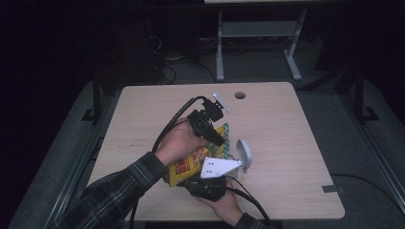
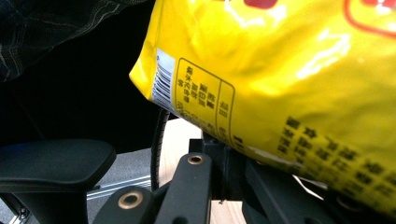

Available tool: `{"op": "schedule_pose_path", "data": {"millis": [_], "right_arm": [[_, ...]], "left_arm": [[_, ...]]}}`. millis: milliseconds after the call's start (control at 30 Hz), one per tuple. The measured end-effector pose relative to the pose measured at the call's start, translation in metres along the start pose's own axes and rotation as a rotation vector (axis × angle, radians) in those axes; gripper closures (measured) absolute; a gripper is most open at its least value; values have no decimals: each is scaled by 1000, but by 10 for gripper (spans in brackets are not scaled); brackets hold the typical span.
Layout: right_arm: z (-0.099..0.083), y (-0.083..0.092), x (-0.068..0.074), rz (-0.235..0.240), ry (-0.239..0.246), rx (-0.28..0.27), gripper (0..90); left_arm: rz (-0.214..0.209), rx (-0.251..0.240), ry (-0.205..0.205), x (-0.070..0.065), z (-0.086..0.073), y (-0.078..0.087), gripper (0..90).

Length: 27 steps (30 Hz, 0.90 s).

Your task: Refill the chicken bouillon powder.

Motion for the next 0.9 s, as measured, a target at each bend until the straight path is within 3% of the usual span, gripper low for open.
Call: {"op": "schedule_pose_path", "data": {"millis": [900], "right_arm": [[0, 0, 0, -1, 3, 0, 900]], "left_arm": [[-1, -2, 1, 0, 1, -2, 898]]}}
Point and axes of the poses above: each handheld gripper's, and its own axes: y roughly backward along the jaws, z roughly out of its top, x roughly to its left, the point moved 4 cm from there along -y, roughly forward along the jaws, and after that the axes turned 13 degrees about z, right-handed, at the moved point
